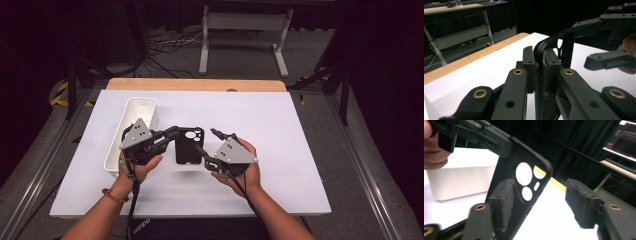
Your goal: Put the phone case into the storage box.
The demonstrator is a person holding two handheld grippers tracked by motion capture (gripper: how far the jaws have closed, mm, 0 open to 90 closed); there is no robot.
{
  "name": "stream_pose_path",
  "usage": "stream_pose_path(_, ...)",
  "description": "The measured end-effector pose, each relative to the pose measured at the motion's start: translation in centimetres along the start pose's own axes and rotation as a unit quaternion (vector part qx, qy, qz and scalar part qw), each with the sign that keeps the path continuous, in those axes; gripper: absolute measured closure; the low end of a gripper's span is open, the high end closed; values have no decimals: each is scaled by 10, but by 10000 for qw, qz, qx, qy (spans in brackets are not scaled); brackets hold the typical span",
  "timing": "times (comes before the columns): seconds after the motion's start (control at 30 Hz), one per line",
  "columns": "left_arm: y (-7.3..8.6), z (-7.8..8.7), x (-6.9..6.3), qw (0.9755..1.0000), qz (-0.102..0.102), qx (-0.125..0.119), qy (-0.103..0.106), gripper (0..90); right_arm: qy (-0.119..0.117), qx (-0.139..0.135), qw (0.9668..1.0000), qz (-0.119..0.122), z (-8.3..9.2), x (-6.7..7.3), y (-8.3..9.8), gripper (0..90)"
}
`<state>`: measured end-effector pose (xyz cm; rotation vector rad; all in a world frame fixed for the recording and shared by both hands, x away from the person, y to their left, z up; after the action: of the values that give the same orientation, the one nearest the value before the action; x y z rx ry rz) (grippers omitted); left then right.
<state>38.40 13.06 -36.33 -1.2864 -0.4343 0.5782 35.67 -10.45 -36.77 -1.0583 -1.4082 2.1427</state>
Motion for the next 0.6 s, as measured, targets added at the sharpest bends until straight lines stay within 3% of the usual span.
stream_pose_path(0.07, -1, 0, 1, 10000, 2, -11, -5, 827, 38, -44, 10000, 25, 1, -2, 3, 328)
stream_pose_path(0.27, -1, 0, -1, 10000, 4, -3, -6, 827, 38, 208, 9998, 9, 13, -9, 20, 231)
stream_pose_path(0.6, -2, 0, -1, 10000, -12, -32, -34, 827, 93, 469, 9987, -167, 45, -18, 52, 198)
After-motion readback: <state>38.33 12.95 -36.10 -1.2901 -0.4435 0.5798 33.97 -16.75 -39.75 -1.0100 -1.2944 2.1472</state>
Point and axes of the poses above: each handheld gripper's, and its own axes: z roughly backward along the jaws, y roughly out of its underside, x roughly to its left, the point moved 2 cm from there along -z, roughly forward along the jaws, and after that the axes turned 2 degrees about z, right-handed, at the moved point
